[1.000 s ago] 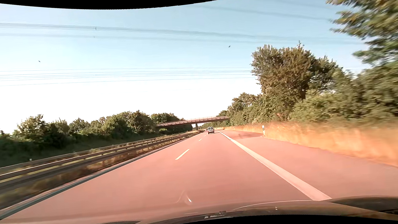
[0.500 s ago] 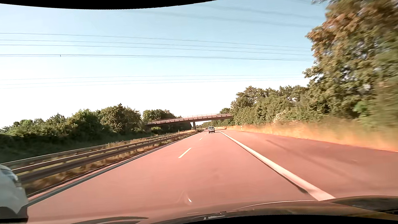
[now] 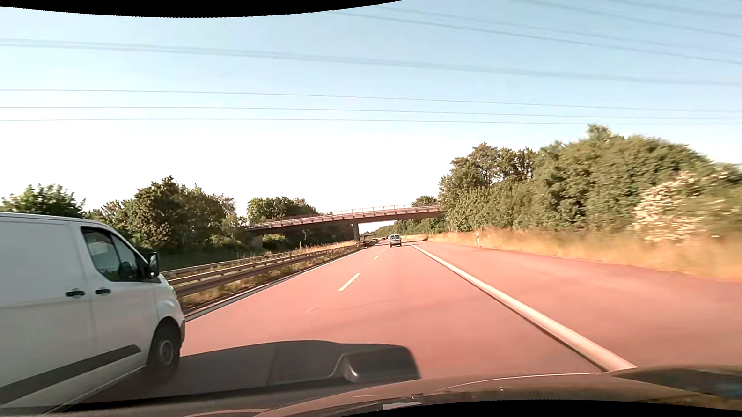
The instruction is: Follow the waypoints while adhering to traffic rules and regulations
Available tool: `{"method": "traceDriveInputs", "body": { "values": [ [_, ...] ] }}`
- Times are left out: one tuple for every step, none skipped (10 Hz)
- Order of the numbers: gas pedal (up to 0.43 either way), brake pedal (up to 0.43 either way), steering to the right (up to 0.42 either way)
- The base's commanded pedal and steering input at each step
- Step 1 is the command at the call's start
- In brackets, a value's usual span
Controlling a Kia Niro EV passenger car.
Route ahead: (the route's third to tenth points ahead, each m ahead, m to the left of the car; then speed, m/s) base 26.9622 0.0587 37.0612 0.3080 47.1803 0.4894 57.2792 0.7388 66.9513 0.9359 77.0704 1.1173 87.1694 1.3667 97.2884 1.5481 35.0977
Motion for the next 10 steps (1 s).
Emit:
{"method": "traceDriveInputs", "body": {
  "values": [
    [0.15, 0.006, 0.002],
    [0.15, 0.006, 0.002],
    [0.15, 0.006, 0.002],
    [0.15, 0.006, 0.002],
    [0.15, 0.006, 0.002],
    [0.15, 0.006, 0.002],
    [0.15, 0.006, 0.002],
    [0.15, 0.006, 0.002],
    [0.15, 0.006, 0.002],
    [0.15, 0.006, 0.001]
  ]
}}
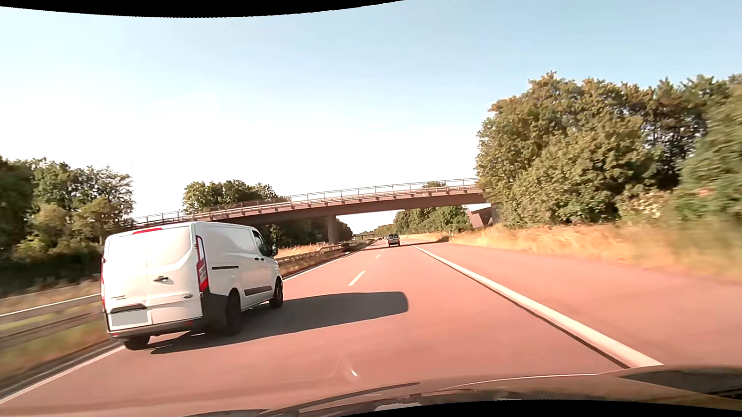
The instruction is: Follow the waypoints while adhering to traffic rules and regulations
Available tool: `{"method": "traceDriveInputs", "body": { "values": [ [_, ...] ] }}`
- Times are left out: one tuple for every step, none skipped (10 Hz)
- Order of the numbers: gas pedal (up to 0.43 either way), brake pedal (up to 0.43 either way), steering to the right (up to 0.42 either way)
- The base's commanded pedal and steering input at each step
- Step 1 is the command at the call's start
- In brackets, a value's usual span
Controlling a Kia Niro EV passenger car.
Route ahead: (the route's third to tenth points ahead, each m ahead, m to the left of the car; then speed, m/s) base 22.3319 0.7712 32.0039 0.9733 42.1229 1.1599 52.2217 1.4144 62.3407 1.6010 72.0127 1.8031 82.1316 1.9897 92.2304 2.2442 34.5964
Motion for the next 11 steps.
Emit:
{"method": "traceDriveInputs", "body": {
  "values": [
    [0.15, 0.006, 0.001],
    [0.15, 0.006, 0.001],
    [0.15, 0.006, 0.0],
    [0.15, 0.006, 0.0],
    [0.15, 0.006, 0.0],
    [0.157, 0.006, 0.0],
    [0.157, 0.006, 0.0],
    [0.169, 0.006, 0.0],
    [0.197, 0.006, -0.001],
    [0.209, 0.006, -0.001],
    [0.209, 0.006, -0.001]
  ]
}}
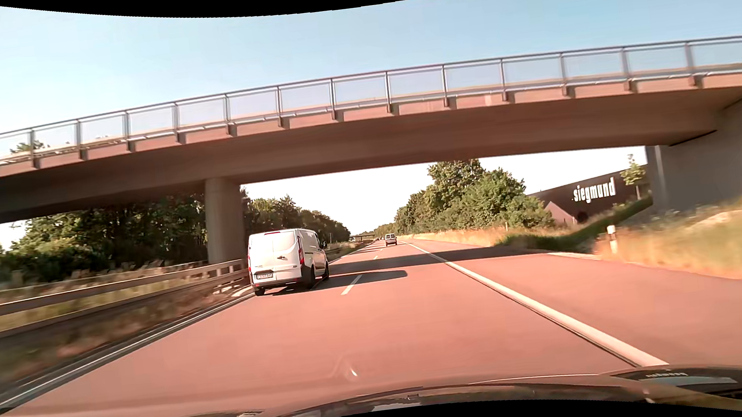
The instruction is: Follow the waypoints while adhering to traffic rules and regulations
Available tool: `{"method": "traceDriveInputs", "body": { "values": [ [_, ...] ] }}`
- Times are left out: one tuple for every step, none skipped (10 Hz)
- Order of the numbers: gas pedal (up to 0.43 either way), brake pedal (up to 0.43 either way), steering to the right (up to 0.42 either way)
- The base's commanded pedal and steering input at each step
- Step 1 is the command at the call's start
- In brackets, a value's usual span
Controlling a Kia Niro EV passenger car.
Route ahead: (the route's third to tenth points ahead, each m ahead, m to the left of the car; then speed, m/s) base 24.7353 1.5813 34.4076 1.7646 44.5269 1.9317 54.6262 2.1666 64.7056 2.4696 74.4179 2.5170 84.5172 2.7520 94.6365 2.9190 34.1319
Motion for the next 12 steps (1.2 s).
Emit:
{"method": "traceDriveInputs", "body": {
  "values": [
    [0.209, 0.006, -0.001],
    [0.22, 0.006, -0.001],
    [0.248, 0.006, -0.001],
    [0.26, 0.006, -0.001],
    [0.28, 0.006, -0.001],
    [0.28, 0.006, -0.001],
    [0.287, 0.006, -0.001],
    [0.287, 0.006, -0.001],
    [0.287, 0.006, 0.0],
    [0.287, 0.006, -0.001],
    [0.287, 0.006, -0.001],
    [0.287, 0.006, 0.0]
  ]
}}
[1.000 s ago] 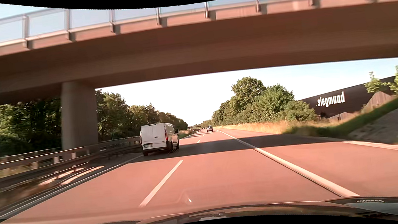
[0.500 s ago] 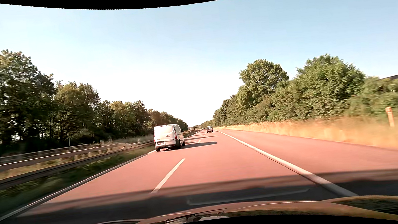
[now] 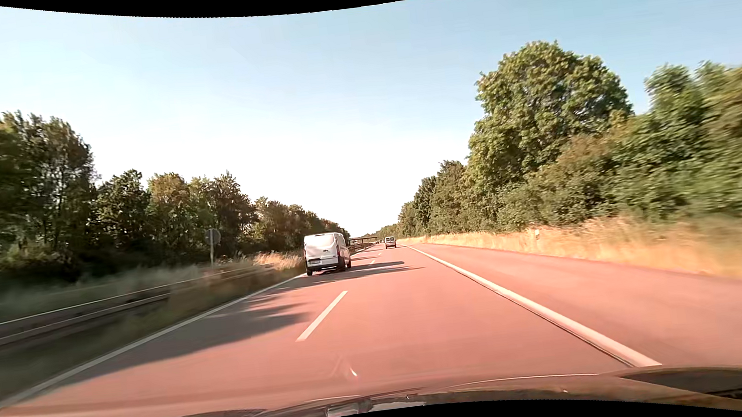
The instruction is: Follow the waypoints while adhering to traffic rules and regulations
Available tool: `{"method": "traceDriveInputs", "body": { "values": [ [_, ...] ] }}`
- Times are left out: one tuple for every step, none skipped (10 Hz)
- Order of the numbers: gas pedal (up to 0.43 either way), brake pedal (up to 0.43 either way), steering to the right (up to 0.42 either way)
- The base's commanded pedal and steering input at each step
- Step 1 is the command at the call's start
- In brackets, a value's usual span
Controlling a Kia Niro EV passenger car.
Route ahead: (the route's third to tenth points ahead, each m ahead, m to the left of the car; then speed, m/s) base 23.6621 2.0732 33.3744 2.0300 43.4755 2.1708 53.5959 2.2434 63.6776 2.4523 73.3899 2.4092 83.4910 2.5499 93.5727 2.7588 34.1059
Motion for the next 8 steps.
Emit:
{"method": "traceDriveInputs", "body": {
  "values": [
    [0.299, 0.006, 0.0],
    [0.319, 0.006, 0.0],
    [0.331, 0.006, 0.0],
    [0.331, 0.006, 0.0],
    [0.331, 0.006, 0.0],
    [0.331, 0.006, -0.001],
    [0.331, 0.006, 0.0],
    [0.331, 0.006, -0.001]
  ]
}}
